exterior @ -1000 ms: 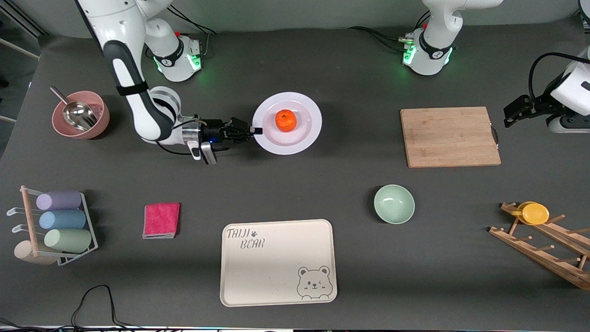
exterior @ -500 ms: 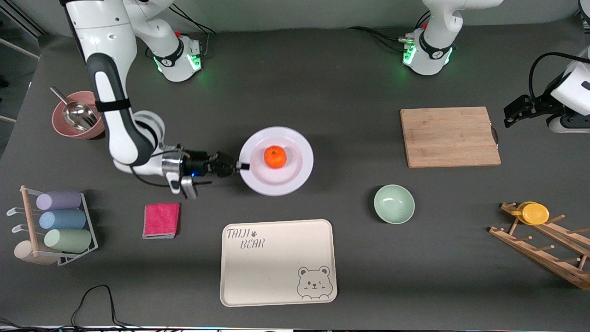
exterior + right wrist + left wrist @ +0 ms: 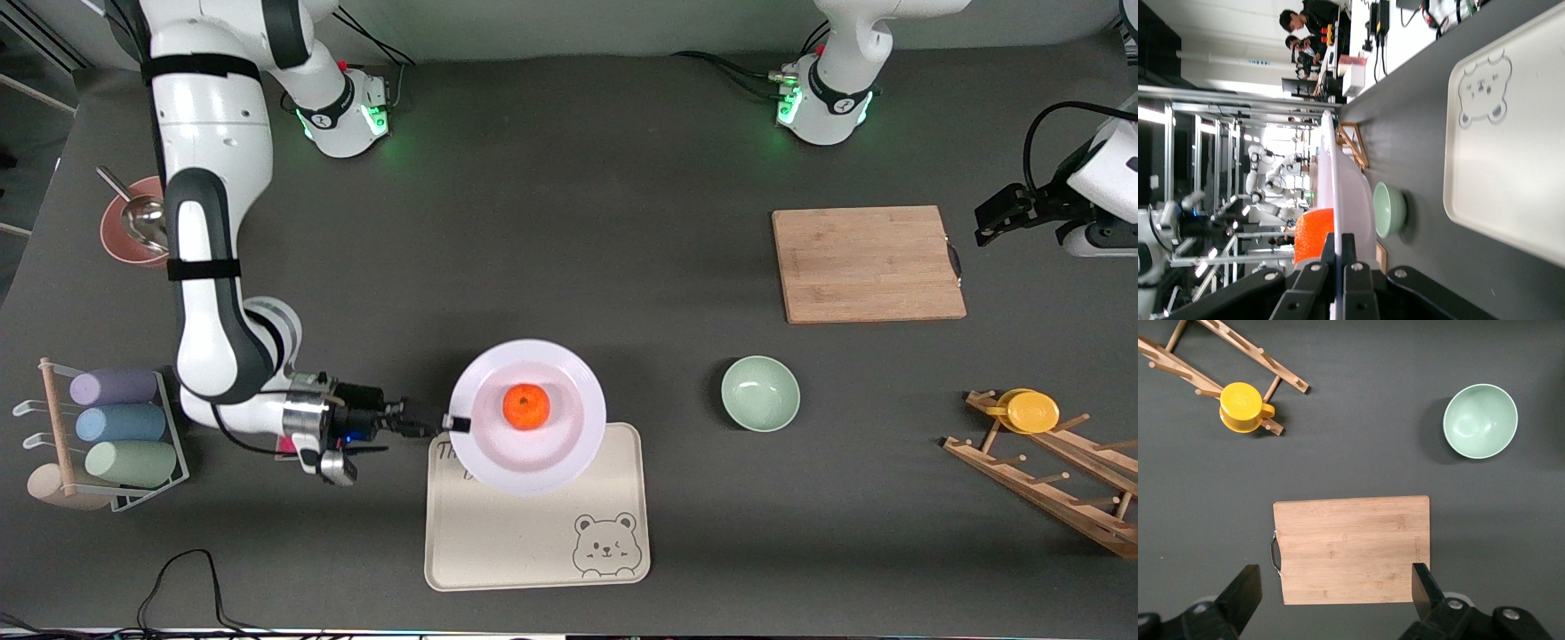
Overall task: Place orange and plate with both arms
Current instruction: 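Slide the plate with the right gripper onto the whiteboard tray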
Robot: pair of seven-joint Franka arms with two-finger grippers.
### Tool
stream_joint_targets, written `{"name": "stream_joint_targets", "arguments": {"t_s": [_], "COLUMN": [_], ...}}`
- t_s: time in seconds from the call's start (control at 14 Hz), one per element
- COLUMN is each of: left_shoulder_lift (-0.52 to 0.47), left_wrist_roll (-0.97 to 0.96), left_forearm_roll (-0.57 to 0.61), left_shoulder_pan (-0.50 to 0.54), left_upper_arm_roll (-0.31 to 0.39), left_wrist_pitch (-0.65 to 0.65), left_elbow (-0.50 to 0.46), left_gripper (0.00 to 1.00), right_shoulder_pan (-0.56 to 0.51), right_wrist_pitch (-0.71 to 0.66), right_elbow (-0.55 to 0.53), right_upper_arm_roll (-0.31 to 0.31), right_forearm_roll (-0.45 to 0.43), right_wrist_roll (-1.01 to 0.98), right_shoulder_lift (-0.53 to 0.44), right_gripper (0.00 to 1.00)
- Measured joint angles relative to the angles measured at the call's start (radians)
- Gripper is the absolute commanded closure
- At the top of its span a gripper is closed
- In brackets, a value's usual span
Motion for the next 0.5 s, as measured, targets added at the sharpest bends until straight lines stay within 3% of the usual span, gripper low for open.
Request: {"name": "stream_joint_targets", "arguments": {"t_s": [0.29,0.5], "left_shoulder_lift": [0.001,0.005], "left_wrist_roll": [0.016,0.017], "left_forearm_roll": [-0.002,-0.002], "left_shoulder_pan": [0.000,0.000], "left_upper_arm_roll": [0.013,0.013], "left_wrist_pitch": [0.000,0.000], "left_elbow": [0.000,0.000], "left_gripper": [0.00,0.00], "right_shoulder_pan": [-0.028,-0.034], "right_wrist_pitch": [0.071,0.131], "right_elbow": [0.285,0.355], "right_upper_arm_roll": [0.002,0.017], "right_forearm_roll": [0.058,0.060], "right_wrist_roll": [0.110,0.118], "right_shoulder_lift": [0.187,0.264], "right_gripper": [1.00,1.00]}}
